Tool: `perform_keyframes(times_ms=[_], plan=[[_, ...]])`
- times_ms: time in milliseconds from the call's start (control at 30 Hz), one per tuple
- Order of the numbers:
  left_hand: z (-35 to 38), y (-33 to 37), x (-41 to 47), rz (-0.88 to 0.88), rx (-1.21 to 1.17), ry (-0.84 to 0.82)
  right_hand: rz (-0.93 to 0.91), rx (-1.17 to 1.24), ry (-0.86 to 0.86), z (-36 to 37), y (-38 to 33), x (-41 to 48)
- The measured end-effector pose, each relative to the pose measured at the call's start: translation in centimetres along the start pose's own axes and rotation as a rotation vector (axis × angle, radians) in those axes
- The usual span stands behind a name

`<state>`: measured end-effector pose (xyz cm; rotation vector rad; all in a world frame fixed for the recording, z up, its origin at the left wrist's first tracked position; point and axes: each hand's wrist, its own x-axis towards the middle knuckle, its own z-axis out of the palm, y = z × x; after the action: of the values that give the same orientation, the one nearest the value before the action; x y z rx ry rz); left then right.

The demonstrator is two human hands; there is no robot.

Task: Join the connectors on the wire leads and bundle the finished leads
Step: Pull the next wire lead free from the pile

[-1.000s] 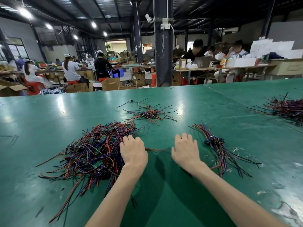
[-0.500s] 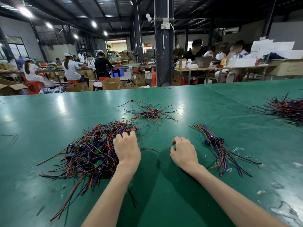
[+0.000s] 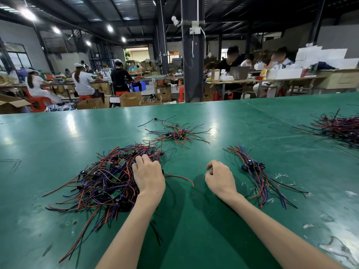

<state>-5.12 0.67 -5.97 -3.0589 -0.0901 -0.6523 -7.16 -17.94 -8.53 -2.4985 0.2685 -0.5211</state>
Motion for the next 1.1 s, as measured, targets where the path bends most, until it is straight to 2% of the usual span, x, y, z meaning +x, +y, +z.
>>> perform_keyframes(times_ms=[133, 267, 400, 500, 600, 700, 800, 900, 1000, 1100], plan=[[0.2, 0.1, -0.1, 0.030, -0.001, -0.036, 0.005, 0.010, -0.006, 0.1, 0.2, 0.1], [0.5, 0.3, 0.0, 0.071, -0.085, 0.095, 0.025, 0.057, 0.009, 0.2, 0.3, 0.2], [0.1, 1.3, -0.4, 0.103, -0.299, 0.250, 0.056, 0.174, 0.047, 0.1, 0.4, 0.4], [-0.6, 2.3, -0.8, 0.140, -0.520, 0.263, 0.024, 0.327, 0.036, -0.3, 0.2, 0.4], [-0.8, 3.4, -1.7, 0.211, -0.758, 0.195, -0.013, 0.683, -0.148, -1.0, -0.7, 0.4], [-0.9, 4.3, -2.5, 0.205, -1.020, 0.028, -0.041, 0.975, -0.355, -1.2, -1.4, 0.0], [-1.1, 4.8, -2.6, 0.154, -1.203, -0.072, -0.035, 1.036, -0.335, -1.3, -1.5, -0.1], [-1.0, 4.6, -2.3, 0.137, -1.250, -0.083, -0.022, 1.058, -0.314, -1.6, -1.4, 0.0], [-1.4, 4.6, -2.5, 0.107, -1.368, -0.162, 0.031, 1.142, -0.341, -1.9, -1.4, 0.1], [-1.2, 4.4, -2.6, 0.137, -1.272, -0.108, 0.105, 1.256, -0.369, -2.1, -1.6, 0.2]])
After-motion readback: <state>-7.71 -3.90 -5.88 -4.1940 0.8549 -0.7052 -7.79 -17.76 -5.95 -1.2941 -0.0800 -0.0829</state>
